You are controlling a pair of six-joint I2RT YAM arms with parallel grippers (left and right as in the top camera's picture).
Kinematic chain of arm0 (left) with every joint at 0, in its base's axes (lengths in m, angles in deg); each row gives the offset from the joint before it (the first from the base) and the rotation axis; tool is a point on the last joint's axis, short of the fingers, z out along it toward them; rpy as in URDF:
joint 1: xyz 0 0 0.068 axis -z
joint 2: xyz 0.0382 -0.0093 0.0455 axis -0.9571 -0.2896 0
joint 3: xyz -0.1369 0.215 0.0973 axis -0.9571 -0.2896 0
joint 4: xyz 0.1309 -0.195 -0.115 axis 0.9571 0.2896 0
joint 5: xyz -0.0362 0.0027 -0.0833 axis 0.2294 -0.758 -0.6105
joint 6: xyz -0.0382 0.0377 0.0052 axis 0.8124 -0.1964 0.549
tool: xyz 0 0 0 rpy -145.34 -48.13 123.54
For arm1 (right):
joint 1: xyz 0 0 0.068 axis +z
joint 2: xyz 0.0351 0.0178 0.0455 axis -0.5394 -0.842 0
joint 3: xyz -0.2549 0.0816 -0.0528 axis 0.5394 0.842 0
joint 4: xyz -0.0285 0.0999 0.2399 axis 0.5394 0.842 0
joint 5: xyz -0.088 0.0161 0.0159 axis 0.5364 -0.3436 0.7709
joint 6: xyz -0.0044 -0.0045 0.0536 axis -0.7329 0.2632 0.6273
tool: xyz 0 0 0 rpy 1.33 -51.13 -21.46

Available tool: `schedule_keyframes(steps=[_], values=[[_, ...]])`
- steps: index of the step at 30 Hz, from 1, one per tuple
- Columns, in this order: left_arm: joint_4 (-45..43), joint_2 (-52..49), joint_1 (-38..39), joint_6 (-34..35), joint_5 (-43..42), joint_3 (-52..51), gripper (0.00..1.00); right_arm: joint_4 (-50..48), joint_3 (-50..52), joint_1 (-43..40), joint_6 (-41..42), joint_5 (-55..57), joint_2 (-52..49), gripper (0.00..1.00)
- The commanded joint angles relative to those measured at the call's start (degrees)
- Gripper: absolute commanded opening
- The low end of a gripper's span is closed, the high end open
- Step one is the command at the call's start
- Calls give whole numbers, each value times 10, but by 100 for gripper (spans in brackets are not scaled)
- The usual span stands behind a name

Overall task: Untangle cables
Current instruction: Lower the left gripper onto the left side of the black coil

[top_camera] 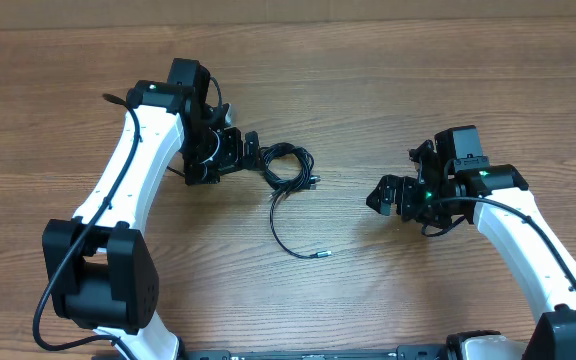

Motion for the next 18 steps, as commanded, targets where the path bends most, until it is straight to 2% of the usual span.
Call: schedule_keyframes(steps=[1, 10, 15, 18], values=[[-2, -4, -1, -1, 4, -4, 100, -2, -10, 2, 0, -3, -1, 100], [-5, -4, -2, 0, 4, -3, 100, -2, -10, 2, 0, -3, -1, 100], [-47, -4, -5, 69, -13, -3, 100, -2, -10, 2, 0, -3, -1, 100], [-47, -4, -5, 74, -12, -3, 100, -2, -10, 2, 0, -3, -1, 100]])
